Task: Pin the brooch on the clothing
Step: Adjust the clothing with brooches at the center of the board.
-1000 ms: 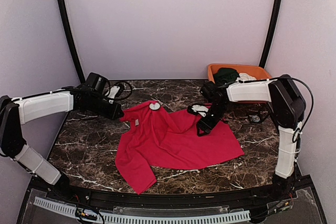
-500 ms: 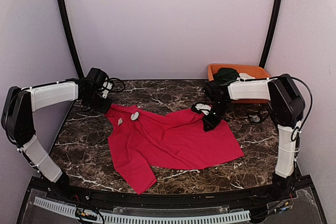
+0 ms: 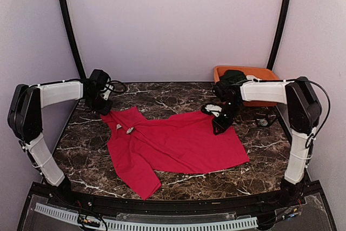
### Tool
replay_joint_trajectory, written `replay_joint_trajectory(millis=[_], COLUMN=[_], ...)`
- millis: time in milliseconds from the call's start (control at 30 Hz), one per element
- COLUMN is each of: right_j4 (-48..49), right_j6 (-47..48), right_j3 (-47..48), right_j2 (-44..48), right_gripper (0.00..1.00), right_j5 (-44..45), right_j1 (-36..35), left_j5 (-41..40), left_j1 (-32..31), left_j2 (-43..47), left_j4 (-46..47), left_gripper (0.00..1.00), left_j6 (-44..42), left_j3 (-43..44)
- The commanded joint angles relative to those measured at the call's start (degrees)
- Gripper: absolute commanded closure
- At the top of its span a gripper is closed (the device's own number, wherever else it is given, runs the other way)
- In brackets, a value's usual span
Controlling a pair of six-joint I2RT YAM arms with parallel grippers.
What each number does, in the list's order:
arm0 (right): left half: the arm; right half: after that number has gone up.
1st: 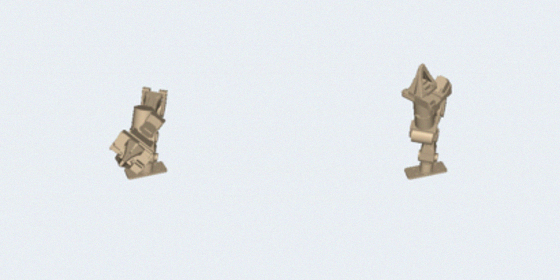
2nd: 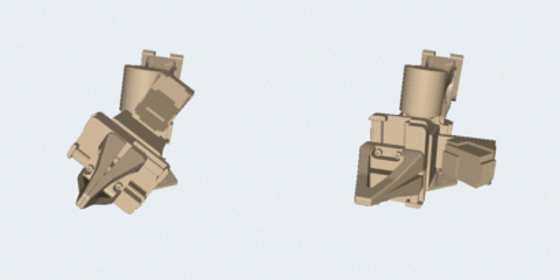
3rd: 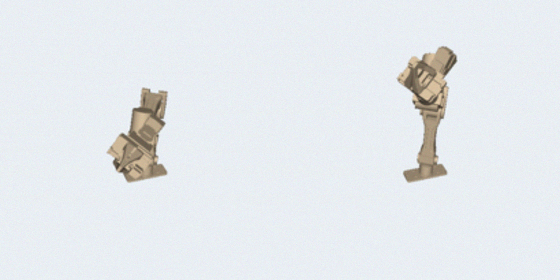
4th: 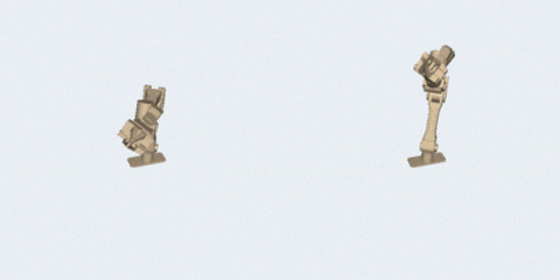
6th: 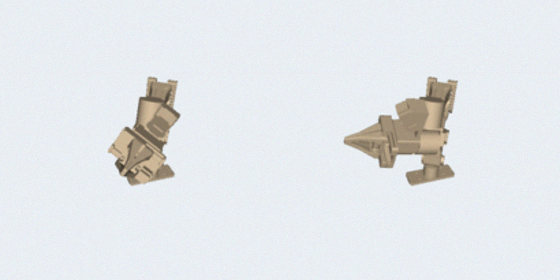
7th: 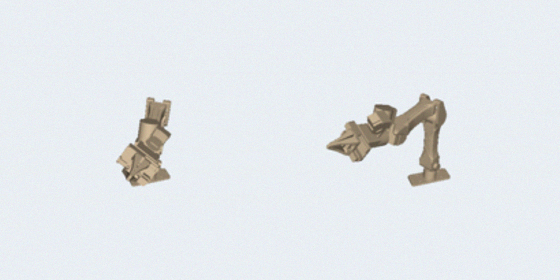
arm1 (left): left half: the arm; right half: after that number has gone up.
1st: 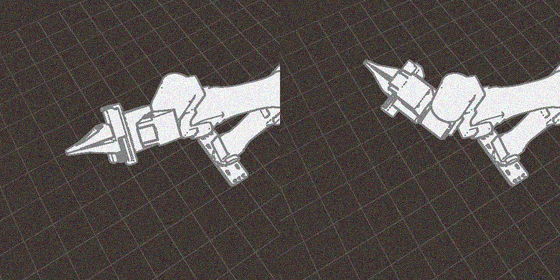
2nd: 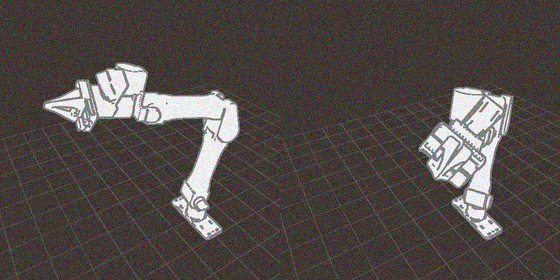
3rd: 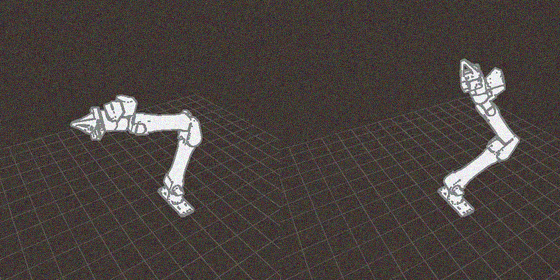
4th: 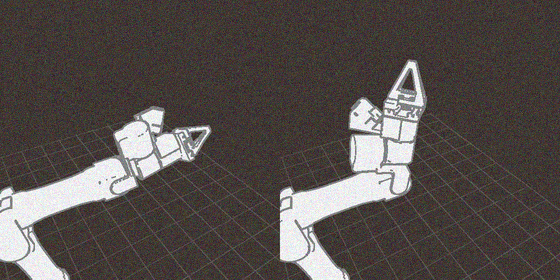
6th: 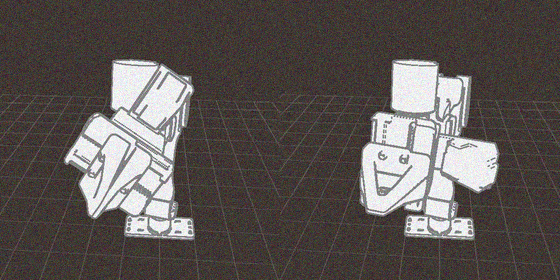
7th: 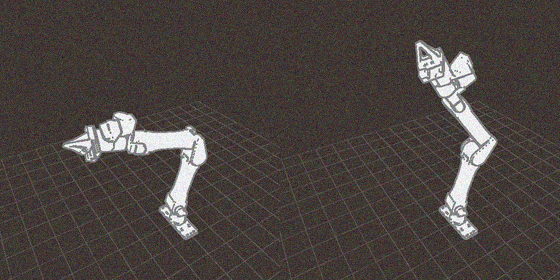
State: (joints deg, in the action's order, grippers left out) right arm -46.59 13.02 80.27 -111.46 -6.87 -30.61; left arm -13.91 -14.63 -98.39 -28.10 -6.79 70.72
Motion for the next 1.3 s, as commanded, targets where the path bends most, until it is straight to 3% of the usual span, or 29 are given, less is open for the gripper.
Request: replay_joint_trajectory(millis=[0,200,367,500,933,1267], right_j4=[1.5,6.4,13.0,18.2,14.3,12.8], right_j6=[0.4,6.7,18.5,27.8,34.4,35.9], right_j3=[1.9,3.0,1.6,2.1,22.1,25.9], right_j2=[4.9,7.0,6.4,4.0,-12.1,-18.3], right_gripper=[0.63,0.46,0.33,0.24,0.24,0.28], right_j5=[-2.1,-3.7,-1.0,-1.4,-7.4,-9.6], right_j1=[0.3,-0.6,-4.1,-7.0,-8.1,-8.1], left_j5=[2.6,5.5,4.9,4.1,-1.1,-5.0], left_j1=[0.3,-2.7,-10.2,-10.8,-10.6,-10.4], left_j2=[3.6,10.8,13.0,11.0,6.1,1.9], left_j4=[-0.5,1.6,-0.6,-2.1,-3.5,-3.6], left_gripper=[0.52,0.32,0.25,0.22,0.14,0.16], left_j6=[1.3,0.2,-5.1,-7.6,-14.3,-17.6], left_j3=[0.6,-0.7,-3.9,-6.2,-6.8,-6.3])
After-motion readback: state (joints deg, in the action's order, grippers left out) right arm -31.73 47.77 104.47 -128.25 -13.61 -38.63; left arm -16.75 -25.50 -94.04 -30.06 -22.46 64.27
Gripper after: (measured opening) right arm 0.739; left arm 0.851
